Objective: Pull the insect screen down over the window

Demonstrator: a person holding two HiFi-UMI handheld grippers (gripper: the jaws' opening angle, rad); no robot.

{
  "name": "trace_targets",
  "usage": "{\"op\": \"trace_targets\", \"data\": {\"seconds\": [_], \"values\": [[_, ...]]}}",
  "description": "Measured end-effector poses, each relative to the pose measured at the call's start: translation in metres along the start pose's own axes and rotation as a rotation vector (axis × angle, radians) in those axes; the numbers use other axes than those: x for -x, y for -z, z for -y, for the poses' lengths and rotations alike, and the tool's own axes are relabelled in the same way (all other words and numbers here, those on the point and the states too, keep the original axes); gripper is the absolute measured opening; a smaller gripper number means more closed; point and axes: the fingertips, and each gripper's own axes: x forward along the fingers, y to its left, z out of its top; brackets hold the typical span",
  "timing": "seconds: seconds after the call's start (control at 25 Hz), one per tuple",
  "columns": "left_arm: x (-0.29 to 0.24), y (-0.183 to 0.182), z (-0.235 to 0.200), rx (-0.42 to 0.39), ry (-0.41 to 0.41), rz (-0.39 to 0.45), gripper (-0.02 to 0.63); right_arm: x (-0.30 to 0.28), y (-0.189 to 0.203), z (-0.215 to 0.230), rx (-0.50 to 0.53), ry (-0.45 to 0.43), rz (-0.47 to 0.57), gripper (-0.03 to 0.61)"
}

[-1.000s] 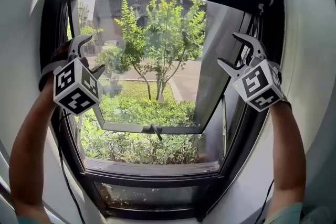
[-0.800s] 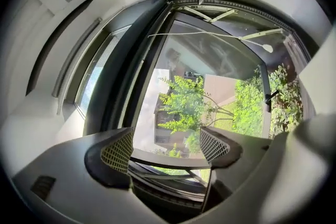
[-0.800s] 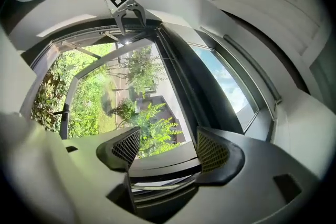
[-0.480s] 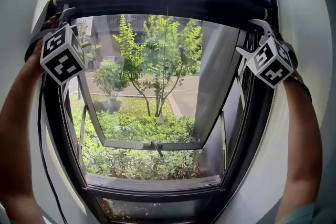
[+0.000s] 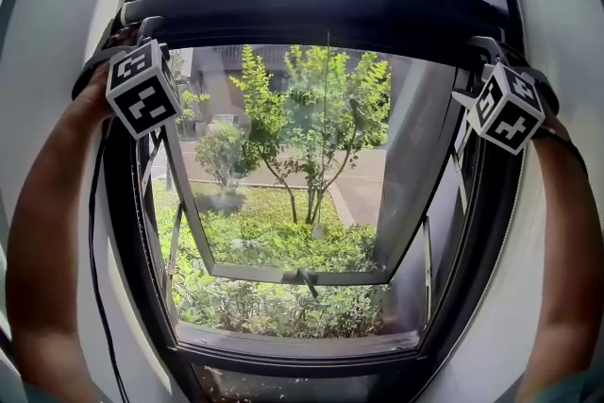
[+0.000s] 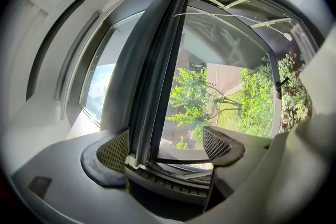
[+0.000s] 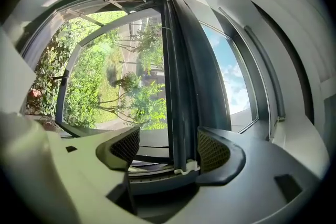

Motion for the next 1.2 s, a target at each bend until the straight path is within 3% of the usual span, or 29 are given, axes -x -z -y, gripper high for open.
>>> {"op": "trace_targets", "data": {"seconds": [0.36,1.2], "values": [[-0.017,0.003,0.017,-0.084,0.053,-0.051,0.428,-0.013,0.0,-0.001,0.061,-0.031,-0.036,0.325],[-0.039,0.023,0.002,-0.071,-0.005,-0.098,0.428,-0.028,0.003,-0.014,0.098,-0.086,-0.06,0.325]]}}
